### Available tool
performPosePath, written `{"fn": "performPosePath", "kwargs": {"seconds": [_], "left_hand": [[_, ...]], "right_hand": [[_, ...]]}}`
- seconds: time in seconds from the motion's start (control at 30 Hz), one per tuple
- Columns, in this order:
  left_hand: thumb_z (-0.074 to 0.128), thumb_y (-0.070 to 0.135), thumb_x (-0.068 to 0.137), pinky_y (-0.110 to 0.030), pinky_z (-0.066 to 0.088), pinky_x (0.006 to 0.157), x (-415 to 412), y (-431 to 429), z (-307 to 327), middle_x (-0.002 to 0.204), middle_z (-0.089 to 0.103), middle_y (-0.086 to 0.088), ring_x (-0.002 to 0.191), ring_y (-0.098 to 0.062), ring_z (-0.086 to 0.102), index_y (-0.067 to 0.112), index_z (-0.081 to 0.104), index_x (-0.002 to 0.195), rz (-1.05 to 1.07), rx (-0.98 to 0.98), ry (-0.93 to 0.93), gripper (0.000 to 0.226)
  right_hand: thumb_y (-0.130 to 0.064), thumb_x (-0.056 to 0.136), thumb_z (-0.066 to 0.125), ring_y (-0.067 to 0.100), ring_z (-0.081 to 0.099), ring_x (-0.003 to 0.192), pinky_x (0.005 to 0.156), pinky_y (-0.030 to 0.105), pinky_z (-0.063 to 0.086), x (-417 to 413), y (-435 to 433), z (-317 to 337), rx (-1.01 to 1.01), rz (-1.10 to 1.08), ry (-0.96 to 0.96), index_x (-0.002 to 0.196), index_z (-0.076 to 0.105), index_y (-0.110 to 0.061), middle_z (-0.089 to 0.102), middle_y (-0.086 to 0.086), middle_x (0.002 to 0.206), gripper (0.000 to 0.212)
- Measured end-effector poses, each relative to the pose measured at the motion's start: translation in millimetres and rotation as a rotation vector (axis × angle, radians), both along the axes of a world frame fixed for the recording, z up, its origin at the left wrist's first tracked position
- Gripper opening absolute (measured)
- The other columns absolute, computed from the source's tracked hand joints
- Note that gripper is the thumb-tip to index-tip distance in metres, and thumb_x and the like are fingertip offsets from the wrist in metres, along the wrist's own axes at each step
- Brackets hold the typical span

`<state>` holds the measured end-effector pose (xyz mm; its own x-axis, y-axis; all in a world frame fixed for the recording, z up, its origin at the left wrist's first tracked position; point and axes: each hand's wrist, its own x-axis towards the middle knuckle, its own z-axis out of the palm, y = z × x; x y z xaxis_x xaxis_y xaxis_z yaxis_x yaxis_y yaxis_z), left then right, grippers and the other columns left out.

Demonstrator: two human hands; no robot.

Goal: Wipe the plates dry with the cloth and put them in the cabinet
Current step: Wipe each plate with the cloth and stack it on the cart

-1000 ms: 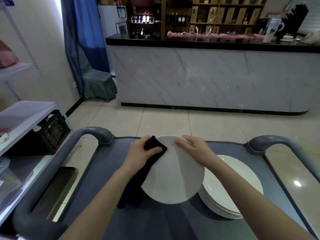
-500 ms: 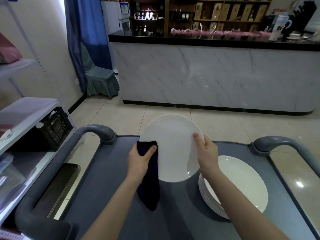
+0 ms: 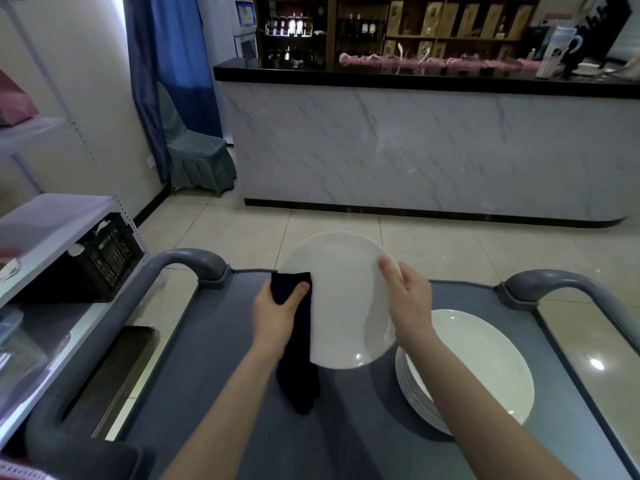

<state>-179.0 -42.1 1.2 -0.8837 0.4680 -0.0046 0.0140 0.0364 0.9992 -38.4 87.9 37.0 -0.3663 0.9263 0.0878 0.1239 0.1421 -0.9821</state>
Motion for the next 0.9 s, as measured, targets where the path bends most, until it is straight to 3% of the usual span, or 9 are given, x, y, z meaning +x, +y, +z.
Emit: {"fn": "performPosePath", "kwargs": {"seconds": [0.07,0.17,0.27,0.37,0.47,0.53,0.7,0.8,0.9], "left_hand": [[0.074,0.026,0.087,-0.019,0.053,0.075,14.0,1.9,-7.0,0.104,0.07,0.004,0.092,-0.006,0.066,0.02,0.062,0.109,0.075,0.027,-0.091,0.026],[0.074,0.023,0.087,-0.035,0.056,0.085,19.0,0.8,-13.3,0.109,0.07,-0.002,0.099,-0.017,0.066,0.016,0.062,0.115,0.101,0.079,-0.214,0.032],[0.075,0.022,0.085,-0.037,0.056,0.085,4.7,-6.4,-10.8,0.105,0.072,-0.002,0.096,-0.017,0.068,0.017,0.064,0.108,0.062,0.026,-0.109,0.026],[0.078,0.023,0.082,-0.024,0.056,0.073,-10.8,-11.7,2.7,0.093,0.074,0.008,0.087,-0.008,0.07,0.025,0.068,0.098,-0.118,-0.029,0.086,0.019],[0.079,0.023,0.081,-0.012,0.05,0.063,-16.0,-9.1,15.0,0.087,0.074,0.014,0.078,-0.002,0.069,0.023,0.068,0.094,-0.306,-0.091,0.209,0.018],[0.079,0.025,0.081,-0.012,0.051,0.063,-15.8,-6.6,18.0,0.088,0.074,0.014,0.078,-0.002,0.069,0.023,0.068,0.096,-0.324,-0.1,0.198,0.019],[0.077,0.025,0.083,-0.032,0.057,0.08,-3.2,-4.0,7.3,0.096,0.074,0.007,0.09,-0.011,0.07,0.02,0.068,0.105,-0.061,-0.02,0.014,0.024],[0.074,0.023,0.086,-0.042,0.052,0.097,30.0,6.6,-3.4,0.113,0.069,0.001,0.105,-0.018,0.065,0.015,0.06,0.123,0.105,0.073,-0.193,0.04],[0.073,0.02,0.088,-0.042,0.051,0.101,44.8,12.7,-9.0,0.12,0.066,-0.002,0.112,-0.02,0.062,0.014,0.055,0.13,0.161,0.17,-0.358,0.047]], "right_hand": [[-0.043,0.098,0.055,0.011,0.045,0.06,0.056,0.027,0.039,-4.5,-14.6,-10.9,-0.14,-0.167,0.104,0.066,0.05,-0.01,0.05,-0.007,0.06,0.046],[-0.041,0.099,0.053,0.007,0.052,0.063,0.056,0.022,0.044,-3.3,-20.6,-18.8,-0.155,-0.141,0.079,0.071,0.059,-0.019,0.059,-0.011,0.064,0.037],[-0.034,0.098,0.059,0.017,0.056,0.07,0.062,0.031,0.044,9.1,-2.2,-13.2,-0.001,0.063,-0.055,0.083,0.062,-0.014,0.063,-0.004,0.072,0.025],[-0.037,0.093,0.067,0.005,0.065,0.077,0.066,0.021,0.05,16.8,19.2,5.4,0.086,0.32,-0.152,0.095,0.066,-0.035,0.072,-0.012,0.086,0.004],[-0.037,0.096,0.063,0.009,0.061,0.077,0.068,0.025,0.047,16.6,25.7,13.4,0.149,0.45,-0.282,0.092,0.069,-0.024,0.069,-0.005,0.086,0.015],[-0.035,0.098,0.06,0.014,0.056,0.073,0.067,0.032,0.042,16.1,22.3,13.6,0.136,0.403,-0.247,0.086,0.067,-0.013,0.065,0.01,0.083,0.026],[-0.03,0.096,0.063,0.013,0.05,0.062,0.061,0.029,0.042,8.5,1.0,3.3,-0.015,0.068,0.007,0.083,0.063,0.0,0.057,0.006,0.069,0.033],[-0.03,0.097,0.06,0.002,0.06,0.059,0.053,0.014,0.047,-8.3,-19.6,-4.9,-0.26,-0.206,0.262,0.083,0.069,-0.018,0.067,-0.013,0.067,0.021],[-0.033,0.1,0.056,0.004,0.064,0.075,0.057,0.016,0.048,-16.2,-31.3,-7.8,-0.284,-0.248,0.288,0.091,0.069,-0.028,0.07,-0.013,0.082,0.017]]}}
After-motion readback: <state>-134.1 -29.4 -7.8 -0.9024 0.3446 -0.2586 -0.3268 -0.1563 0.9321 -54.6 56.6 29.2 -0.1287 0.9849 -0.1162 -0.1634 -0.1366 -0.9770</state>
